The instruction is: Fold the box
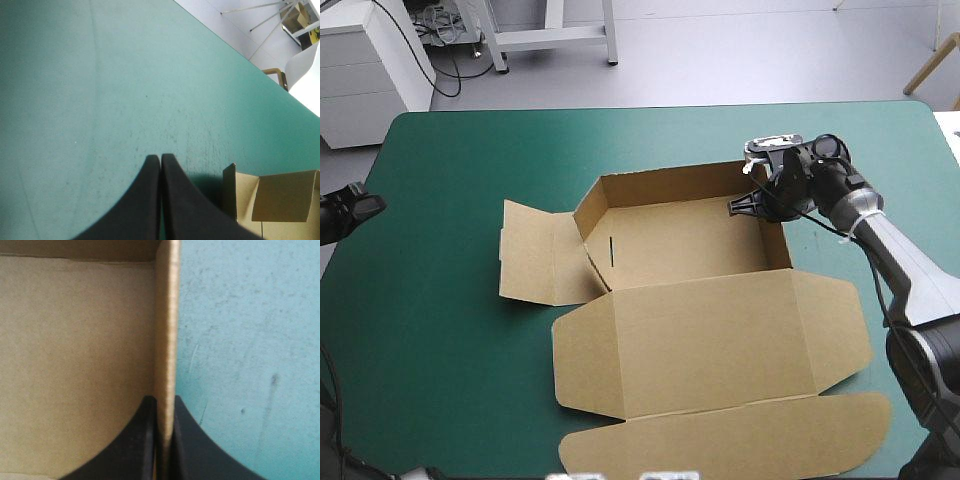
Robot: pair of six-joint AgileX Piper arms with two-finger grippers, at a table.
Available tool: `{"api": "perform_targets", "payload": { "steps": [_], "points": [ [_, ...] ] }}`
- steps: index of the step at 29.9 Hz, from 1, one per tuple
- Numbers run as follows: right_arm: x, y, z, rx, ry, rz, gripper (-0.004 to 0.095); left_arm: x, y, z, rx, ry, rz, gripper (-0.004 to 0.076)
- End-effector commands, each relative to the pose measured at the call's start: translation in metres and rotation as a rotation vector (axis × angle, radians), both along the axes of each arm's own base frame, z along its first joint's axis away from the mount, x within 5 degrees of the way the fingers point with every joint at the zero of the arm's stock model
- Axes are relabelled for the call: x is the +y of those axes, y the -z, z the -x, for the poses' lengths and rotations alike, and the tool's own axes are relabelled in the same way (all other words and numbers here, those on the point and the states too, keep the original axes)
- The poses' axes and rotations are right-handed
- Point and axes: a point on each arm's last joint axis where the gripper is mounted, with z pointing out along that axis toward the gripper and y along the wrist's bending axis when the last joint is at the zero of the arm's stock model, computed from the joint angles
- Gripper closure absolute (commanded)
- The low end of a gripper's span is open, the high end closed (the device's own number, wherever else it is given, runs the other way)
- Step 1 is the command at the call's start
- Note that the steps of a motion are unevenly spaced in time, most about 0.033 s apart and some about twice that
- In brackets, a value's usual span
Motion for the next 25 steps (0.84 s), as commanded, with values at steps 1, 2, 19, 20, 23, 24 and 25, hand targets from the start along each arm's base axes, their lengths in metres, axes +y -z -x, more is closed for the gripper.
{"api": "perform_targets", "payload": {
  "steps": [1,2,19,20,23,24,25],
  "points": [
    [-0.004,-0.028,0.001,-0.111,0.001,-0.018,0.0829,-0.007,-0.025,0.003,-0.086,-0.003,0.005,0.0734],
    [-0.004,-0.027,0.001,-0.109,0.001,-0.018,0.0783,-0.007,-0.025,0.003,-0.086,-0.003,0.005,0.0734],
    [-0.010,-0.120,0.020,-0.231,-0.009,-0.037,0.0003,-0.007,-0.024,0.003,-0.084,-0.001,0.004,0.0734],
    [-0.012,-0.129,0.026,-0.250,-0.007,-0.037,0.0003,-0.007,-0.024,0.003,-0.081,0.000,0.001,0.0734],
    [-0.018,-0.149,0.044,-0.274,-0.002,-0.038,0.0003,-0.007,-0.024,0.003,-0.078,0.001,-0.002,0.0734],
    [-0.019,-0.154,0.050,-0.278,-0.003,-0.038,0.0003,-0.007,-0.024,0.003,-0.078,0.001,-0.002,0.0734],
    [-0.021,-0.159,0.055,-0.293,-0.006,-0.037,0.0004,-0.007,-0.024,0.003,-0.078,0.001,-0.002,0.0734]
  ]
}}
